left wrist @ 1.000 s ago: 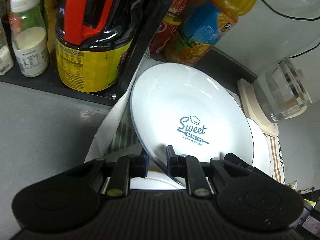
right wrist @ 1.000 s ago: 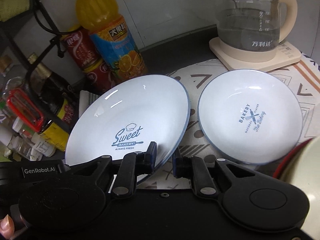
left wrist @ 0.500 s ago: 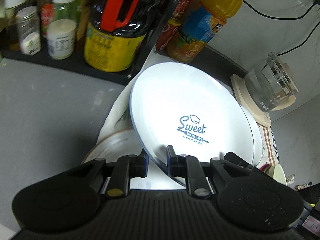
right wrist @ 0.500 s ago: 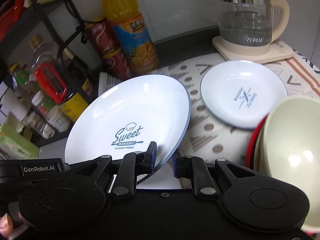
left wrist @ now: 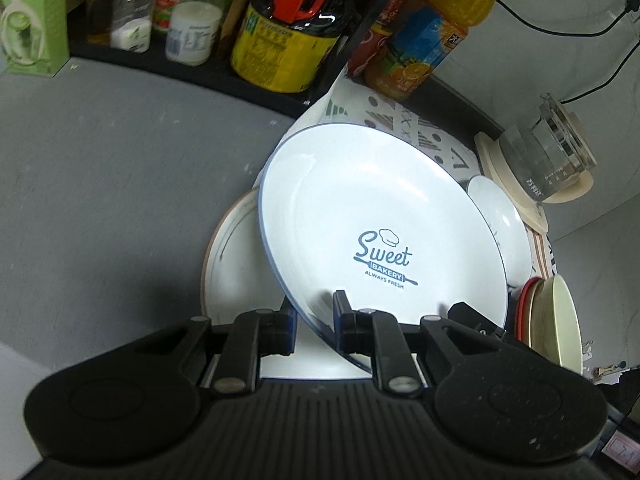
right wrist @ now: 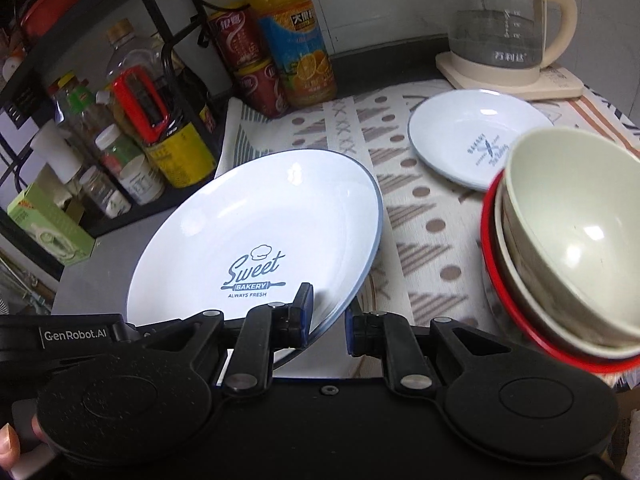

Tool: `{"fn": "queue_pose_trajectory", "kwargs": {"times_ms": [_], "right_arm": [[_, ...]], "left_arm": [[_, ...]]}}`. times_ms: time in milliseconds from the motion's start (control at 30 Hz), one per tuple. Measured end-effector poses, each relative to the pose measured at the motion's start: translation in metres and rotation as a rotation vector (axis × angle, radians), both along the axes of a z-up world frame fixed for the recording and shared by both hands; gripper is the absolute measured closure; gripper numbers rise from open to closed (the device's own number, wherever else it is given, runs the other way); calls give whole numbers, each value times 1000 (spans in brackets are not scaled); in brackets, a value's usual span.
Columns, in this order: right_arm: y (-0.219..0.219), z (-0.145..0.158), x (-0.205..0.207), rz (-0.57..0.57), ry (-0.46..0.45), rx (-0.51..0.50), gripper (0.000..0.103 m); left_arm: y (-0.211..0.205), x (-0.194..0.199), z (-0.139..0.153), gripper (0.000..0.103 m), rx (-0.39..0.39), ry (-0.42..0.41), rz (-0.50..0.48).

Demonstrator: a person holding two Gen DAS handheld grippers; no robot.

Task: Organize plates and bowls
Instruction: 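Lift the 'Sweet' plate with the right gripper toward the flower-print plate, then lower the 'Sweet' plate onto the flower-print plate and open both grippers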

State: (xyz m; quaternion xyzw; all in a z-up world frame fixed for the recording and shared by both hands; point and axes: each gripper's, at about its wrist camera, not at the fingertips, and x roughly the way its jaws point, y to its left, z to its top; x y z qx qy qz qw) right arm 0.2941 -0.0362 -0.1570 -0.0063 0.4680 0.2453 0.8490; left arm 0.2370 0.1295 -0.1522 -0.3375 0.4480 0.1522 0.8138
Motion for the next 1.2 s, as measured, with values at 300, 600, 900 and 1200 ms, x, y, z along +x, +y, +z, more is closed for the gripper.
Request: {"fn": "queue_pose_trajectory", "kwargs": {"times_ms": [300,600,900,1200], "right_arm": [[-9,-9,-13,11,12,-20,88],[-10,-12,-11,26,10,-34,87],[-8,-17,-10,45,25,-29,88],[-4,-19,-7,57,25,-39,89]], "left_arm": [[-13,-16,-6,87,-1,33,-7],[-19,-12,-13,87,-10,57,-21],[-15,-13,-18,84,-43,99,-7],[-9,-7,-22,82,-91,140,-15]]}}
